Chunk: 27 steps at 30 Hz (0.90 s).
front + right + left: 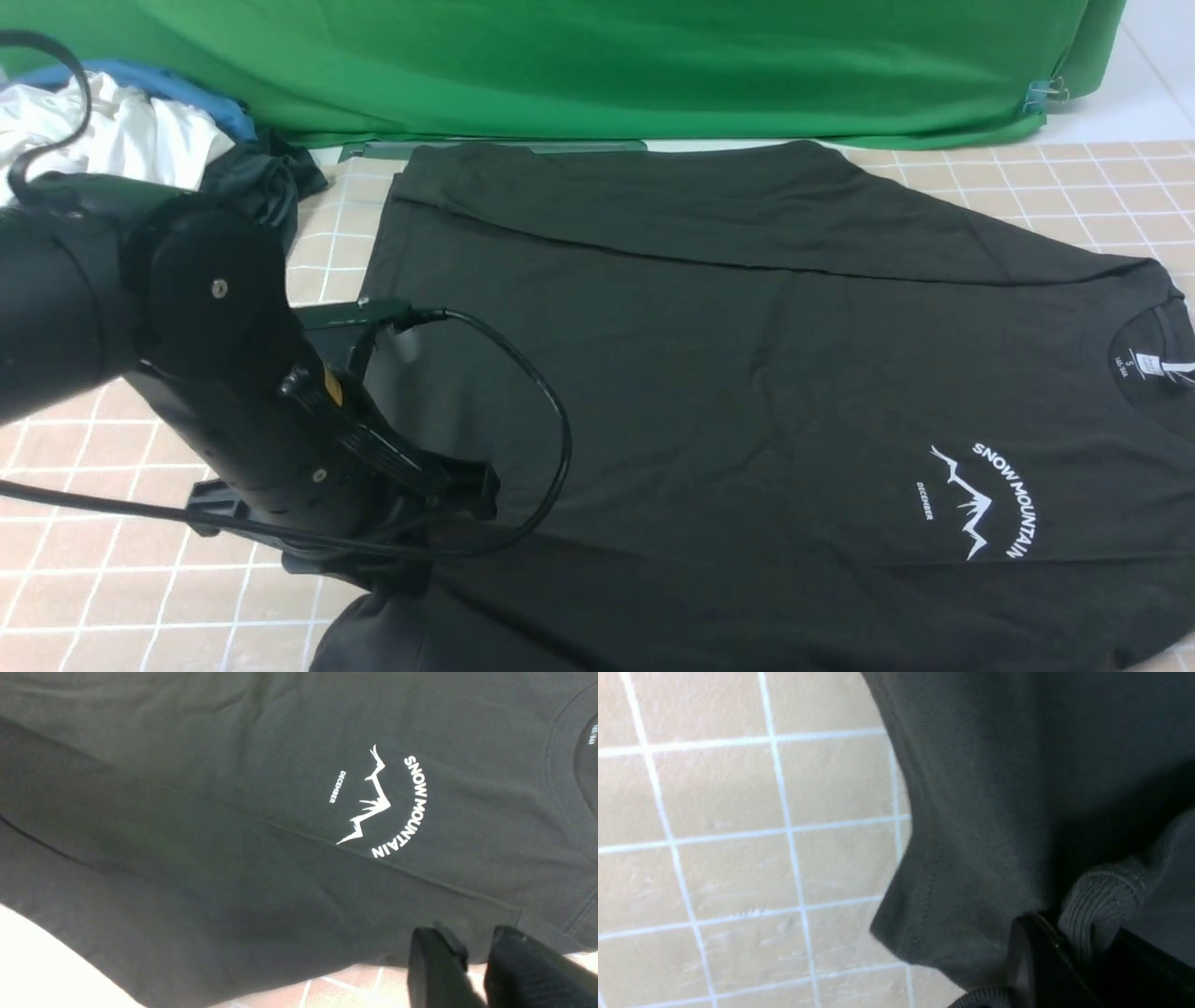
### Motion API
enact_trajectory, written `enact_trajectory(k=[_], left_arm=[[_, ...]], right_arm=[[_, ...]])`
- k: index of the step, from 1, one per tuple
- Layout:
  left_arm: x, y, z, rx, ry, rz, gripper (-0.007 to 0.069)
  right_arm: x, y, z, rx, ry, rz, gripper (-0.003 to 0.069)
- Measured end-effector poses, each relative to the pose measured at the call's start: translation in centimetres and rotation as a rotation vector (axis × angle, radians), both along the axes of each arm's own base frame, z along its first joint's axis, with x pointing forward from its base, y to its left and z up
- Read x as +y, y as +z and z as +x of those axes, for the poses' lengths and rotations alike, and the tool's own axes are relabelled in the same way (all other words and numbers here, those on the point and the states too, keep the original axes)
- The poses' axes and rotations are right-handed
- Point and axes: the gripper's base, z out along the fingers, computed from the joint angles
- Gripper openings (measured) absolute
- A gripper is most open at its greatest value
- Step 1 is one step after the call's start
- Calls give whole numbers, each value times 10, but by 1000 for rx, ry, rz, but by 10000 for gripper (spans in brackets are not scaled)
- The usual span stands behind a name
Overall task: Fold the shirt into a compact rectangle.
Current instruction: 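Grasp the left edge of the dark T-shirt lying flat on the table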
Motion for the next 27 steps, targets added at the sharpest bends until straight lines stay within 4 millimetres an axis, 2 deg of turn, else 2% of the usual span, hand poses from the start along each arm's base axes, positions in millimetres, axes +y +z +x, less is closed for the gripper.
enact_trajectory(k=[4,12,16,18,20,22,24,27], left_arm=[[-1,-5,3,15,0,10,62],[-5,-34,12,116,-1,70,88],[-7,-44,16,138,1,80,172],[-9,-43,18,136,2,77,279],[-10,-36,20,127,-1,71,377],[-10,-29,20,121,-5,68,427],[-7,-17,19,102,-15,83,516],[2,-8,13,92,5,145,578]], right_arm=[[0,0,0,-1,0,0,194],[0,0,0,-1,0,0,198],[0,0,0,-1,0,0,200],[0,0,0,-1,0,0,205],[0,0,0,-1,0,0,208],[0,0,0,-1,0,0,209],[0,0,0,-2,0,0,211],[0,0,0,-2,0,0,215]])
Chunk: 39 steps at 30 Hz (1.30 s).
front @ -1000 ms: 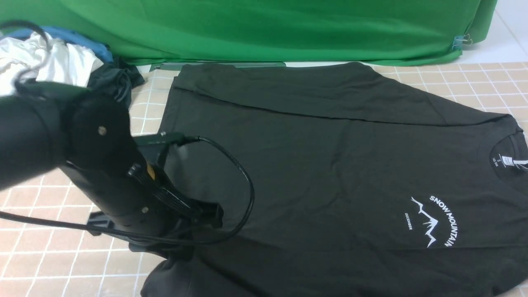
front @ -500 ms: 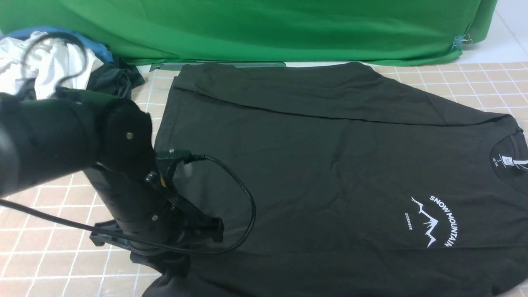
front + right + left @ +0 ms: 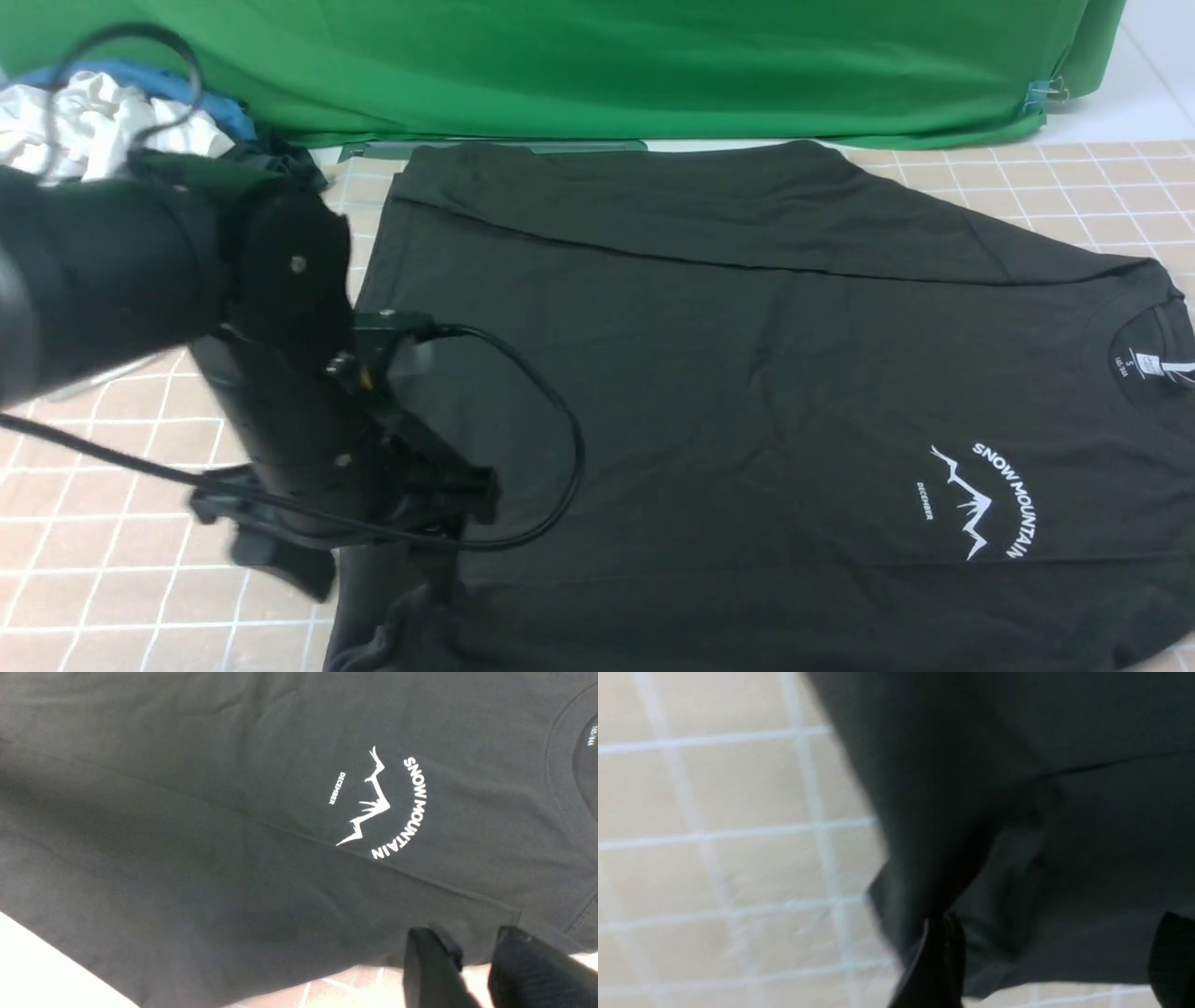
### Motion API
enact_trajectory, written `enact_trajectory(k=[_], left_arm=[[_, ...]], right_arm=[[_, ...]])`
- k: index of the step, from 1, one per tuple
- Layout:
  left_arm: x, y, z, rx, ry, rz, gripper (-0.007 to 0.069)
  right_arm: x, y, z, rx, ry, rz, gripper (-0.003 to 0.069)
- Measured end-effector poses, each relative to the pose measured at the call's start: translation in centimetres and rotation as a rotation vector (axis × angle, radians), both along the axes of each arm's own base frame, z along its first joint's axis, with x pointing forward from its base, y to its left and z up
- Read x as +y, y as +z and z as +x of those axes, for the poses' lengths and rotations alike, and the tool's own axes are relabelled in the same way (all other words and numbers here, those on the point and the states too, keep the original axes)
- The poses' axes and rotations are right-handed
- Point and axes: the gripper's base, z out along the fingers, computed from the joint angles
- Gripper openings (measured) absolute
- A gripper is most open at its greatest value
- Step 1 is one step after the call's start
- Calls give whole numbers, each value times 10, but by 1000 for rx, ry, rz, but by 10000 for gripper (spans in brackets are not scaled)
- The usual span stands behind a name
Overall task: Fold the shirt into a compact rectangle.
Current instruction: 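Grasp the left edge of the dark T-shirt lying flat on the table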
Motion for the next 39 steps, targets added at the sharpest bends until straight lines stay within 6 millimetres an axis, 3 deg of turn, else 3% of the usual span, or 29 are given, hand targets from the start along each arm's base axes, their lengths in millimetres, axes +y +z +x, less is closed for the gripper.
enact_trajectory(k=[2,5,12,14,19,20,22,26,29,34,39], left_arm=[[9,0,-4,-20,30,56,595],[21,-17,-8,-44,127,87,591],[37,-61,3,-64,354,-106,493],[38,-64,4,-53,352,-111,474],[37,-72,4,-15,346,-119,227],[37,-72,4,-14,346,-118,227],[38,-70,2,14,328,-99,86],[43,-53,2,13,304,-43,20],[45,-43,3,8,299,-16,29],[46,-44,2,46,317,7,135],[45,-47,5,58,315,17,384]], right_arm=[[0,0,0,0,0,0,216],[0,0,0,0,0,0,218],[0,0,0,0,0,0,223],[0,0,0,0,0,0,226],[0,0,0,0,0,0,230],[0,0,0,0,0,0,230],[0,0,0,0,0,0,230],[0,0,0,-1,0,0,230],[0,0,0,-1,0,0,230],[0,0,0,-1,0,0,233],[0,0,0,-4,-1,0,235]])
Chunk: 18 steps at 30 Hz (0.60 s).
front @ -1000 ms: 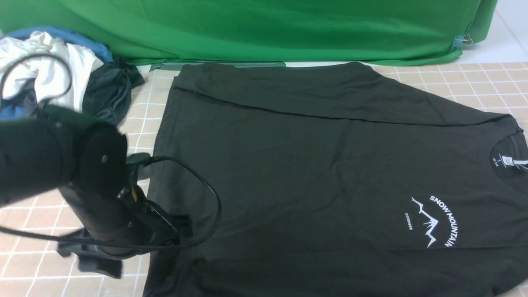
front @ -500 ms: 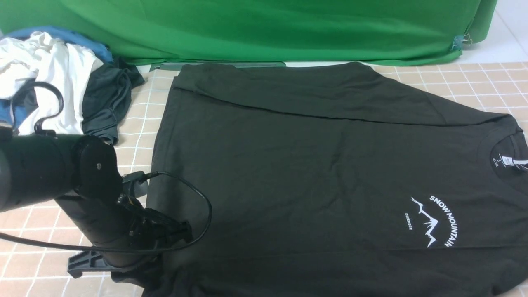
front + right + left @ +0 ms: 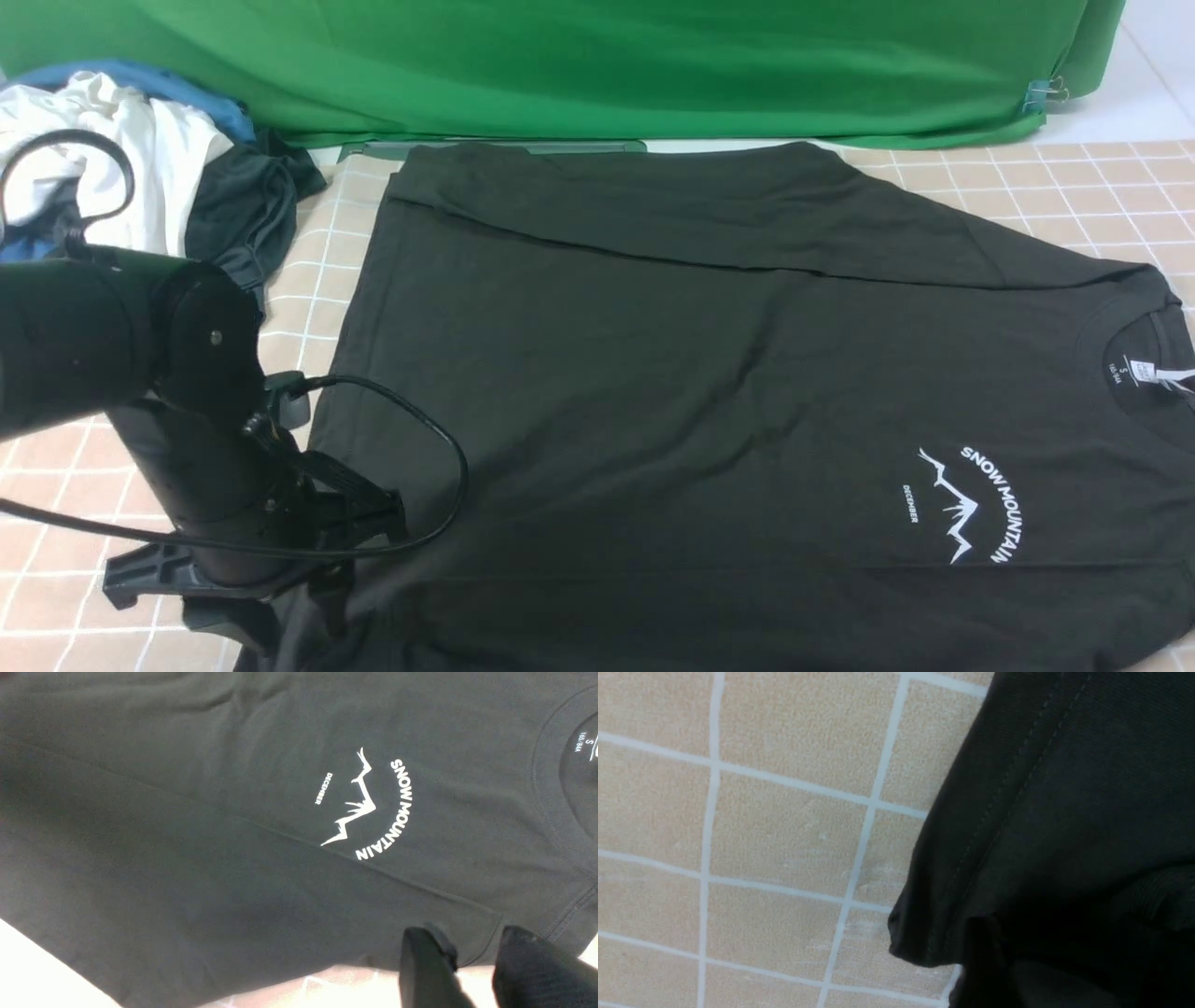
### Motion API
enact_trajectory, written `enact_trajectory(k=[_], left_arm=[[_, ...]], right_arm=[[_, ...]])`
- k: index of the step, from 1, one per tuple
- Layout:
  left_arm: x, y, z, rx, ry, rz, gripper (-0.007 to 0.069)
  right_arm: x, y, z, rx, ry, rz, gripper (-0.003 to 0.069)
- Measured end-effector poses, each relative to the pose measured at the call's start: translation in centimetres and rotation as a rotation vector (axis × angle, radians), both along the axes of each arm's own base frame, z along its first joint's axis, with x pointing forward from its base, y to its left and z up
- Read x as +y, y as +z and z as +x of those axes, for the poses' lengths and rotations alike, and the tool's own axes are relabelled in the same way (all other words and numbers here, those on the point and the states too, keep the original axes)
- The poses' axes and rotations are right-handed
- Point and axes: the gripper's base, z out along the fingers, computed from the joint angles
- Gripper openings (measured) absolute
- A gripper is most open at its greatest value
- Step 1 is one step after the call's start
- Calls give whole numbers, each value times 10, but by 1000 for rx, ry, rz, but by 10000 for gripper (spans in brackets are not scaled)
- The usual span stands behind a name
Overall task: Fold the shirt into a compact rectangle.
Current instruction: 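Grasp the left edge of the dark T-shirt lying flat on the table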
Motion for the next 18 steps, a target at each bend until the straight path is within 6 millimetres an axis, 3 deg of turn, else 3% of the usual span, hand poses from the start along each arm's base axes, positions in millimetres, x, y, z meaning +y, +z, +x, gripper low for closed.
enact_trajectory(k=[3,7,12,18], left_arm=[[-1,10,5,0,-20,5,494],[-6,24,10,15,-83,-32,583],[-15,16,-1,71,-201,-161,566],[-10,4,1,-16,-339,-112,491]], right_arm=[[0,0,0,0,0,0,237],[0,0,0,0,0,0,237],[0,0,0,0,0,0,237],[0,0,0,-1,0,0,237]])
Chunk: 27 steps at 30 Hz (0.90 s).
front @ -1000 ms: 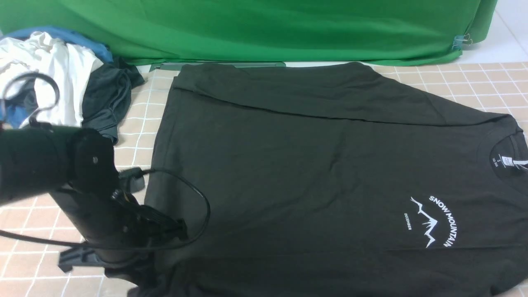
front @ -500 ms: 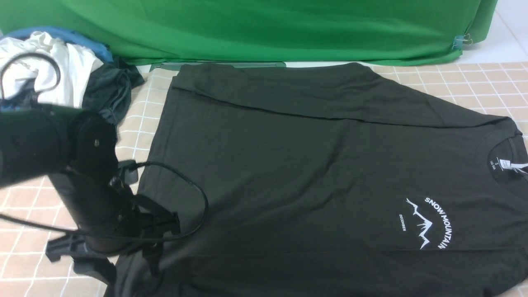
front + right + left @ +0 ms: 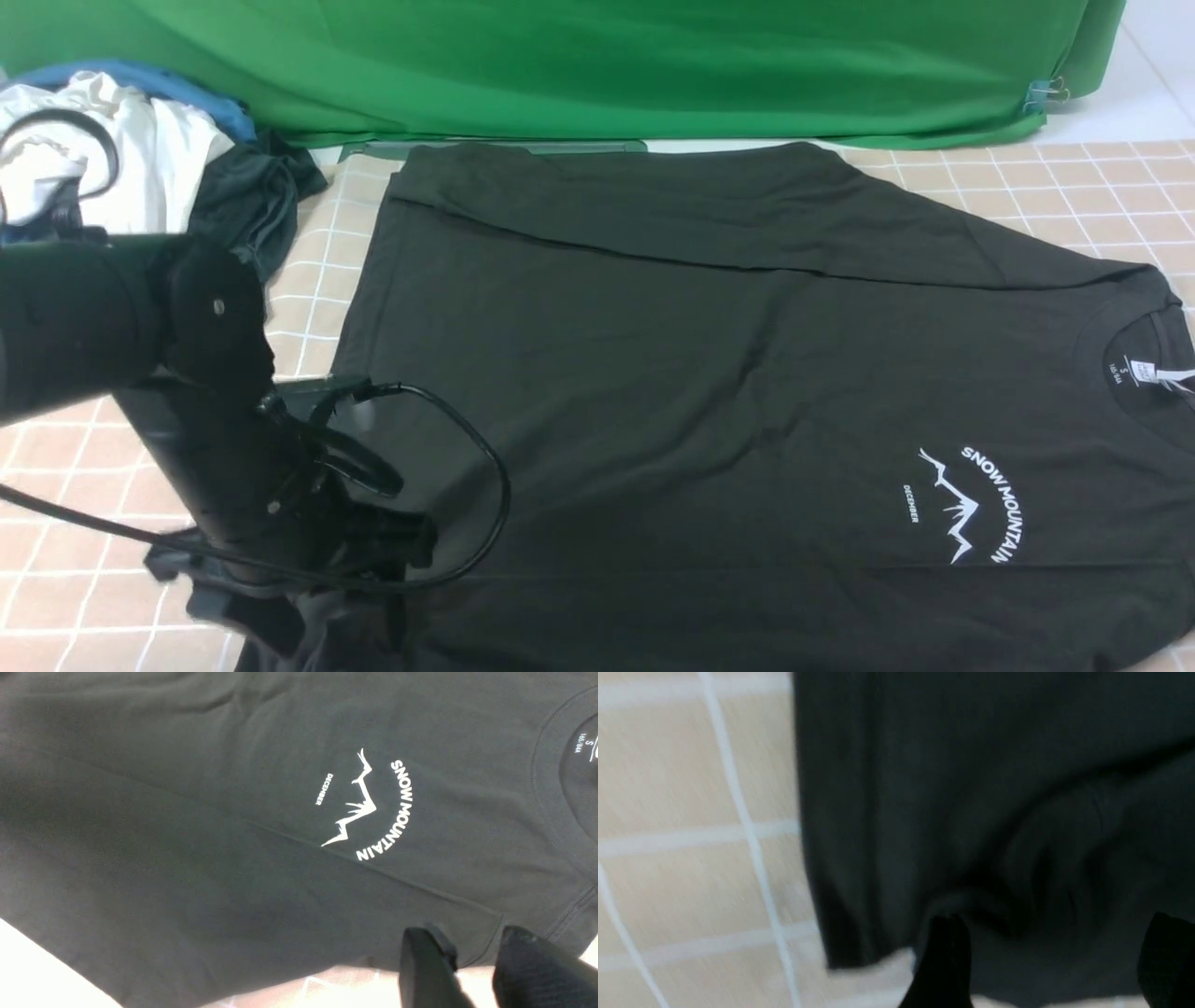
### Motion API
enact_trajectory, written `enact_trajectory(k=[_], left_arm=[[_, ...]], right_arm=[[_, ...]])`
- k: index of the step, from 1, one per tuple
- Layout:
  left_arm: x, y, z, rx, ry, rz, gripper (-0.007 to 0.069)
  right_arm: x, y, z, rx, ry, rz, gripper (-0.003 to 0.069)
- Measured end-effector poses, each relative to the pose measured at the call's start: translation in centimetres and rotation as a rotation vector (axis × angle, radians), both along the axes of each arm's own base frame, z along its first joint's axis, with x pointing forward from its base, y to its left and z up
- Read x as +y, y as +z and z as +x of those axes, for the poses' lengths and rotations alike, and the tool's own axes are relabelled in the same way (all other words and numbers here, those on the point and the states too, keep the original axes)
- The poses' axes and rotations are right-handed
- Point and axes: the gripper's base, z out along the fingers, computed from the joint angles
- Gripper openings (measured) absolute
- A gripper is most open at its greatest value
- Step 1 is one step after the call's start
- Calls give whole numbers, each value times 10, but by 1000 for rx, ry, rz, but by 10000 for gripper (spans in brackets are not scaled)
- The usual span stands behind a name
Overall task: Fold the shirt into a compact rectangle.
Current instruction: 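Grasp the left edge of the dark T-shirt lying flat on the table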
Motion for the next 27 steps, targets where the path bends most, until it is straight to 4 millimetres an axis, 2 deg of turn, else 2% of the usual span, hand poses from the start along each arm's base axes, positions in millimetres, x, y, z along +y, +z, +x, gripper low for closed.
enact_trajectory(k=[3,8,13,20,27], left_arm=[[1,-1,6,-76,-51,12,449],[-3,-1,5,-80,-144,-41,394],[-5,-1,5,-86,-180,-56,391],[-2,-4,1,-62,-198,-33,438],[4,-29,-12,-63,-193,-15,510]], right_arm=[[0,0,0,-1,0,0,237],[0,0,0,-2,0,0,237],[0,0,0,2,0,0,237],[0,0,0,5,1,-1,237],[0,0,-1,7,1,-1,237]])
